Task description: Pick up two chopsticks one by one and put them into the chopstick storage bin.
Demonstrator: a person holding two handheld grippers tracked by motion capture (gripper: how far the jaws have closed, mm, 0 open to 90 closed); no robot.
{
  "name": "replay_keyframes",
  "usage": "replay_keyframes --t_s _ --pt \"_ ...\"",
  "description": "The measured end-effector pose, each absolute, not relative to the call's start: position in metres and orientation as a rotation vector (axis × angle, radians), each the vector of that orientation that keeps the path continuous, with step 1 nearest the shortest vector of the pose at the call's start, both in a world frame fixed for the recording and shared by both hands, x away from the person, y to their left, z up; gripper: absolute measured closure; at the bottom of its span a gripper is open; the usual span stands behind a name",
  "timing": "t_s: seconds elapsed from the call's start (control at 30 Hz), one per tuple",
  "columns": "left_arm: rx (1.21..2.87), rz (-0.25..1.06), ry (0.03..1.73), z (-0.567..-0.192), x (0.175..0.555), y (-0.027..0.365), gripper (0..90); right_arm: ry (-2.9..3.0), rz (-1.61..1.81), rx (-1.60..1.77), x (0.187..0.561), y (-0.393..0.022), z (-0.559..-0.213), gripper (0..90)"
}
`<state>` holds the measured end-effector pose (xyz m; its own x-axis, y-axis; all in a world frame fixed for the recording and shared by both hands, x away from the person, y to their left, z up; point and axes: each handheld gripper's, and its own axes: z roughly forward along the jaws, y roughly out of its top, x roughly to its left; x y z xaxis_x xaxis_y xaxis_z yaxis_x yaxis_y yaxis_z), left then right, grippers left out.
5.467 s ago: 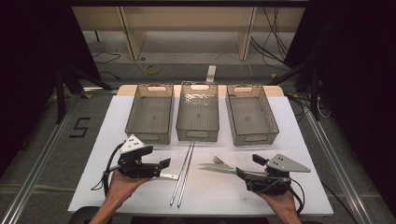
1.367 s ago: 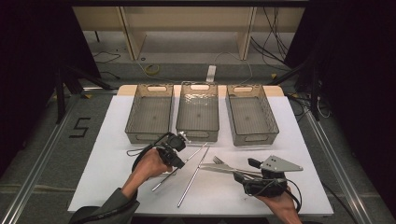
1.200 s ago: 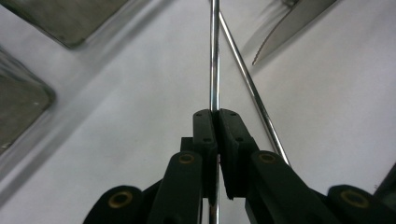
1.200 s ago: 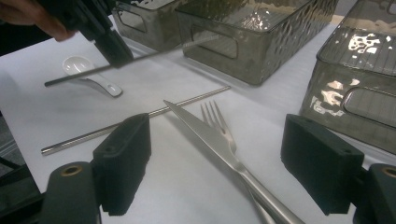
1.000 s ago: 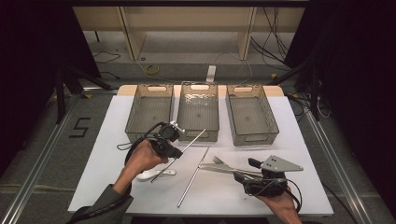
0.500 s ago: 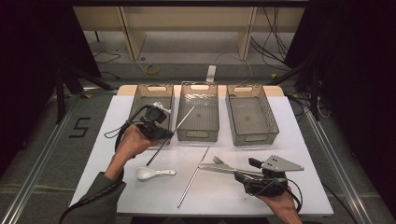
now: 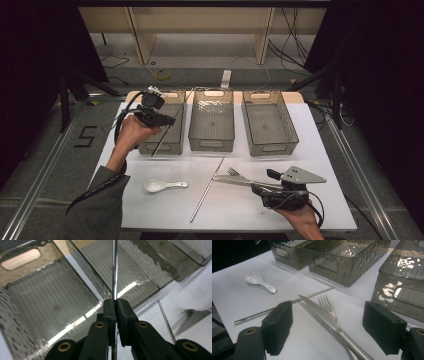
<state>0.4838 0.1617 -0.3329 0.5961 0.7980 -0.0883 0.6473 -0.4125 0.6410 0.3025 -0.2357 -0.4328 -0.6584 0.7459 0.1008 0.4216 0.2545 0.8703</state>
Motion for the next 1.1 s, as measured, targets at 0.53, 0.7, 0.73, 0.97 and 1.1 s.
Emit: replay_keyframes --t_s 0.53,0.7,0.73,0.97,1.1 --pt "2.119 0.379 1.211 -0.325 0.523 0.178 85.2 2.199 1.373 1.065 0.302 -0.235 -0.432 24.9" --pt "2.086 0.381 1.230 -0.330 0.534 0.186 85.2 2.204 1.372 1.065 0.302 -0.235 -0.433 24.9" --pt "2.085 0.392 1.234 -0.331 0.536 0.188 85.2 2.206 1.370 1.062 0.302 -0.235 -0.433 24.9" --pt "2.059 0.436 1.277 -0.339 0.545 0.200 85.2 2.208 1.372 1.068 0.302 -0.235 -0.433 24.9" --pt "2.043 0.456 1.298 -0.346 0.548 0.205 85.2 2.209 1.375 1.069 0.302 -0.235 -0.434 24.9"
